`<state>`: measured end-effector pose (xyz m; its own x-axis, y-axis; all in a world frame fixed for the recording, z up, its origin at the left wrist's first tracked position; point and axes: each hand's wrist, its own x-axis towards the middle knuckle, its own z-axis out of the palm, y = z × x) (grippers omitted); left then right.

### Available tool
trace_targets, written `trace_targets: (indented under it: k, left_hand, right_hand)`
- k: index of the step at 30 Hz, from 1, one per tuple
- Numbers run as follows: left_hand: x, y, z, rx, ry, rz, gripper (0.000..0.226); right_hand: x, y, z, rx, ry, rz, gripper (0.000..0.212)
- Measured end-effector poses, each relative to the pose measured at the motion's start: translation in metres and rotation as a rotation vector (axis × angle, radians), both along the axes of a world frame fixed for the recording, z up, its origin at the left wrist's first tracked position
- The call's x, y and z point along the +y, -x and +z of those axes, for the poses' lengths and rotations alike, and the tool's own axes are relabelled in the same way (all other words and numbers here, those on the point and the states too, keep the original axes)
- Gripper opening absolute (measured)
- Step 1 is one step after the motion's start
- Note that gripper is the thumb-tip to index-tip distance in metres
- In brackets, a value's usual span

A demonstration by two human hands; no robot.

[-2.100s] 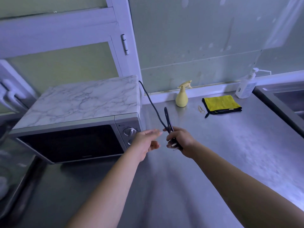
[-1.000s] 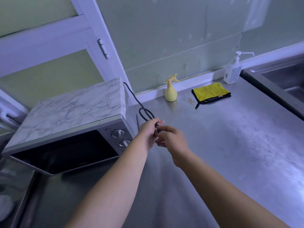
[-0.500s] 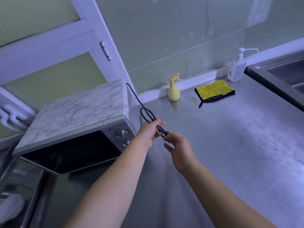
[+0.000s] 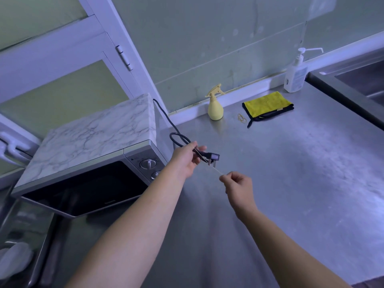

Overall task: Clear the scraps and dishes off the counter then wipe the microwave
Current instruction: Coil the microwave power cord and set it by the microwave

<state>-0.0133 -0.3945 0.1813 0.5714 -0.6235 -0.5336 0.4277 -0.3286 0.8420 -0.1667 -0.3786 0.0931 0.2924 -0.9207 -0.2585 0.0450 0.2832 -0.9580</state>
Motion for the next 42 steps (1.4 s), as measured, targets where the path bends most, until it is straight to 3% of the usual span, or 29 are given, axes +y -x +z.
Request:
trace_targets:
  k: [8, 14, 18, 21, 32, 37, 39, 42]
  left_hand:
    - [0.004, -0.011, 0.01, 0.046, 0.013, -0.05, 0.02]
    - [0.004, -0.005, 0.017, 0.059, 0.0, -0.034, 0.022]
    - [0.005, -0.003, 0.018, 0.062, -0.006, -0.023, 0.024]
    - [0.003, -0.003, 0.021, 0.092, 0.0, -0.016, 0.024]
    - [0.003, -0.006, 0.012, 0.07, -0.047, 0.023, 0.018]
    - [0.0, -0.004, 0.01, 0.061, -0.062, 0.023, 0.011]
    - [0.0, -0.003, 0.009, 0.049, -0.073, 0.032, 0.005]
    - [0.003, -0.005, 0.006, 0.026, -0.083, 0.055, 0.015]
  right_hand:
    - [-0.04, 0.014, 0.043, 0.168, 0.402, 0.067, 0.021]
    - [-0.021, 0.013, 0.046, 0.243, 0.618, 0.124, 0.038]
    - [-0.016, 0.004, 0.043, 0.248, 0.721, 0.059, 0.034]
    - [-0.009, -0.002, 0.041, 0.26, 0.814, 0.125, 0.031]
    - [-0.001, 0.0, 0.04, 0.217, 0.934, 0.175, 0.028]
    - [0.006, -0.004, 0.041, 0.329, 1.034, 0.191, 0.048]
    - [0.009, -0.005, 0.039, 0.37, 1.058, 0.219, 0.048]
    - [0.013, -0.007, 0.036, 0.397, 1.059, 0.277, 0.045]
